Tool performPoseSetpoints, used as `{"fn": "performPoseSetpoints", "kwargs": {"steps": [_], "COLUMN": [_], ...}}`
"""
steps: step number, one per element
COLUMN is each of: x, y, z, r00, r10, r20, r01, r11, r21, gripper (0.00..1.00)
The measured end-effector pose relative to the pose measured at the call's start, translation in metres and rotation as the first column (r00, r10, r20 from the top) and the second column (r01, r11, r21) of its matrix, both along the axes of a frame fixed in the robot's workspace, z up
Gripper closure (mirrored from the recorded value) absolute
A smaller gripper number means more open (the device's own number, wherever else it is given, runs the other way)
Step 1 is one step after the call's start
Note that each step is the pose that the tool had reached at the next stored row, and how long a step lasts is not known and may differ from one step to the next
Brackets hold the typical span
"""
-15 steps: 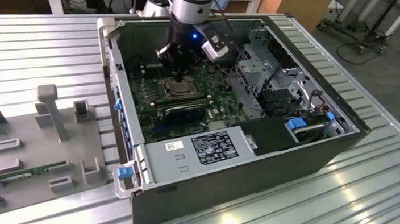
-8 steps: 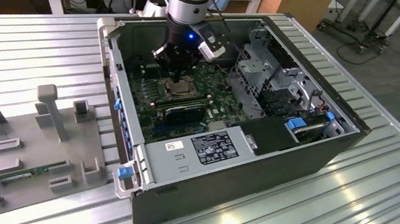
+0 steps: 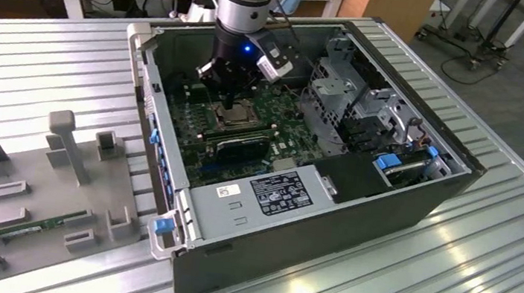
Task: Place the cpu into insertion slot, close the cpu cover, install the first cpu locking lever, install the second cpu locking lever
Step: 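Close the cpu cover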
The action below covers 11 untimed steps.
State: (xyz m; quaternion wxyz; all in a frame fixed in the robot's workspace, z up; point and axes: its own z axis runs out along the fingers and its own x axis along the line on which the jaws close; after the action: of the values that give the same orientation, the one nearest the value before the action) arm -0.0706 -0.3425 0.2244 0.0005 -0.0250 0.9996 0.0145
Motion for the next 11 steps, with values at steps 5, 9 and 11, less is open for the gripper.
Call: {"fn": "performPoseSetpoints", "kwargs": {"steps": [5, 9, 11], "x": [-0.003, -0.0033, -0.0034], "y": [-0.0006, -0.001, -0.001], "z": [-0.0007, -0.0023, -0.0023], "r00": [1.0, 1.0, 1.0], "r10": [0.0, -0.001, -0.001], "r20": [0.0, -0.0001, -0.0002], "r01": [0.0, 0.001, 0.001], "r11": [1.0, 1.0, 1.0], "r21": [0.0, -0.0001, -0.0003], "gripper": [0.89, 0.89, 0.89]}}
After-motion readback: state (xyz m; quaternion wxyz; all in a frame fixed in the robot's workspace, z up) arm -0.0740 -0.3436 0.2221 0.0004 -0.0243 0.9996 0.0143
